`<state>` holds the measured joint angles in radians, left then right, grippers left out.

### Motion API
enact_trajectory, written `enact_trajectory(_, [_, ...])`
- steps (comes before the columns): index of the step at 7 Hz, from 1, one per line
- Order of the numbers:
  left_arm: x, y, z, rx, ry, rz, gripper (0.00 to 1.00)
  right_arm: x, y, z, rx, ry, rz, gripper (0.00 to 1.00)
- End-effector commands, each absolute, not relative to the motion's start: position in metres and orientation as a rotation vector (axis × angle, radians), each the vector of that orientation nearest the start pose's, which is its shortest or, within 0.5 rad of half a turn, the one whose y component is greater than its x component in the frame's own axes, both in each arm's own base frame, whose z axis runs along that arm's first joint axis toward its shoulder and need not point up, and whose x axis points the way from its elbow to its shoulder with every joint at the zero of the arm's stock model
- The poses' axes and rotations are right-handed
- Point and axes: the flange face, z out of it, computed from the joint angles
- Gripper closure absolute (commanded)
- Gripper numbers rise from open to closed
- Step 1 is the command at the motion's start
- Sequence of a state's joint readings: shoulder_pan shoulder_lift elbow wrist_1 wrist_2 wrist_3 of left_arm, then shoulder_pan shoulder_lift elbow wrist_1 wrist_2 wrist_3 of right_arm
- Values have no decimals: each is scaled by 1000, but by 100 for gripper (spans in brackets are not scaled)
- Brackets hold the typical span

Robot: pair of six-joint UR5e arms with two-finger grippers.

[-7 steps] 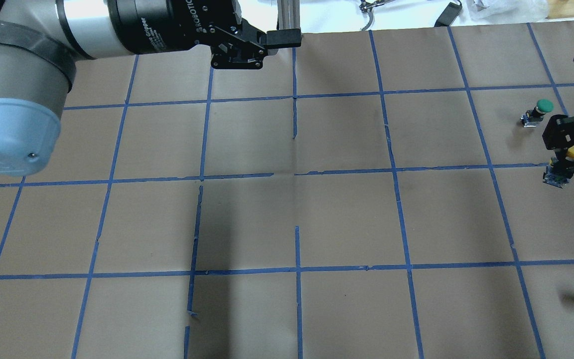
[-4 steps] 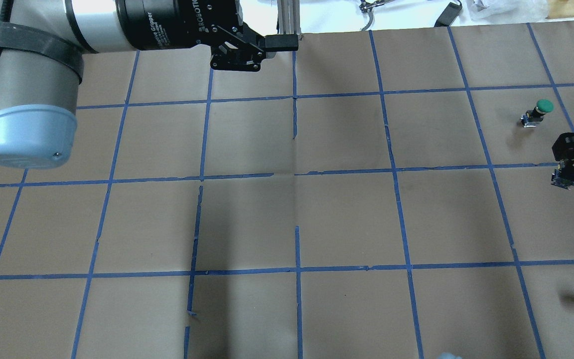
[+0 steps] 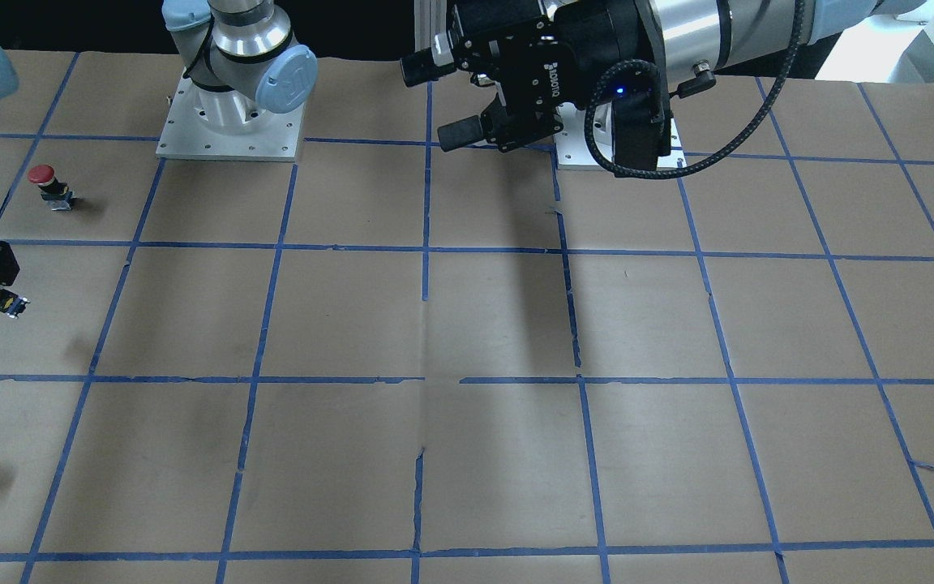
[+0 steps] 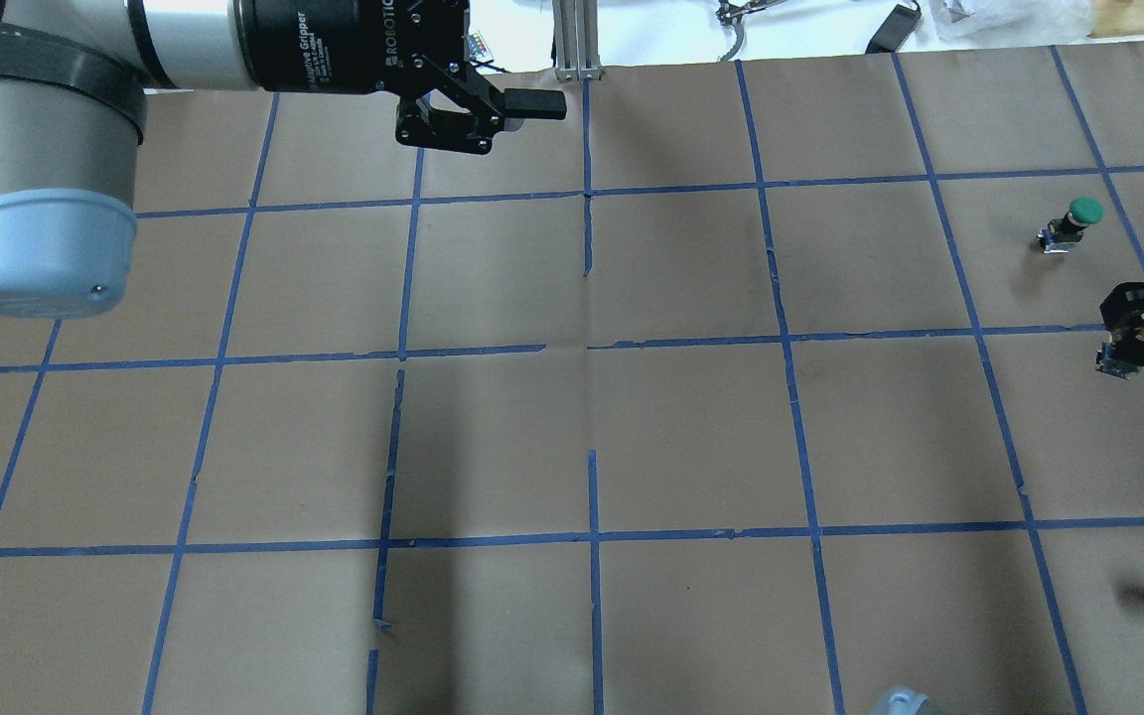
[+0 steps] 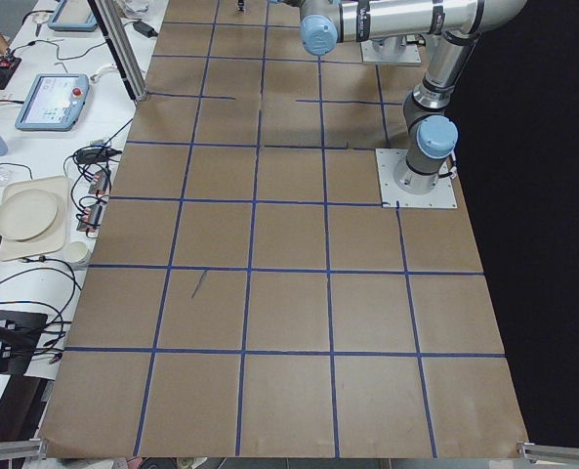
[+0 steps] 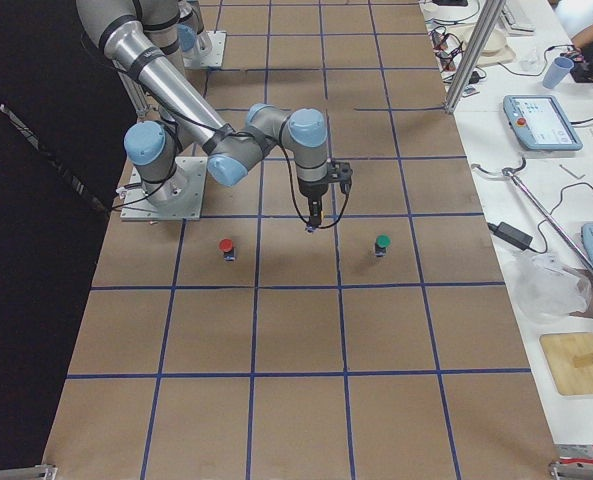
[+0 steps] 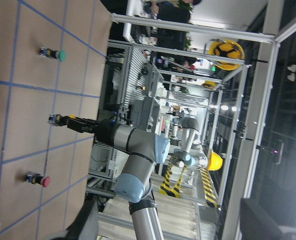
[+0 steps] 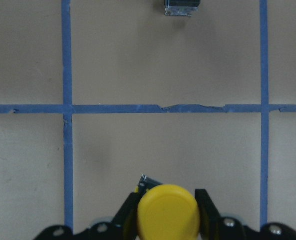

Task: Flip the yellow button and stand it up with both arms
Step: 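Lower the switch upright onto the table with the right gripper while the left arm withdraws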

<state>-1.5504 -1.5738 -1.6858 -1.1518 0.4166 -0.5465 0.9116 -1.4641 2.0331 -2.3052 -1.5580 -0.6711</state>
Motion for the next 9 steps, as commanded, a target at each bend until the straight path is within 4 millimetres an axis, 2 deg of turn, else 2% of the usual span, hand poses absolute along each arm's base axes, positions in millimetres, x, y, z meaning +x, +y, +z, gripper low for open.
enact_trajectory(1, [-204, -511, 527, 558, -2194, 28, 2, -207, -474, 269, -43, 3199, -244, 95])
enact_trajectory(3, [-199, -500, 522, 623, -2407, 108, 2, -201, -466, 256, -231, 3236, -321, 95])
enact_trajectory(4, [-196, -496, 516, 603, -2530, 148, 2, -208, -453, 246, -212, 3245, -332, 95])
enact_trajectory(5, [-187, -494, 508, 481, -2673, 181, 1, -219, -448, 241, -222, 3218, -359, 95])
enact_trajectory(6, [-175, -490, 509, 328, -2799, 195, 1, -219, -448, 240, -258, 3200, -376, 94])
enact_trajectory(7, [-165, -488, 515, 272, -2892, 195, 1, -216, -449, 239, -265, 3175, -396, 94])
enact_trajectory(8, [-151, -496, 523, 155, -2916, 205, 1, -214, -447, 236, -267, 3170, -388, 92])
enact_trajectory(9, [-141, -500, 529, 110, -2975, 166, 1, -215, -447, 235, -266, 3173, -384, 80])
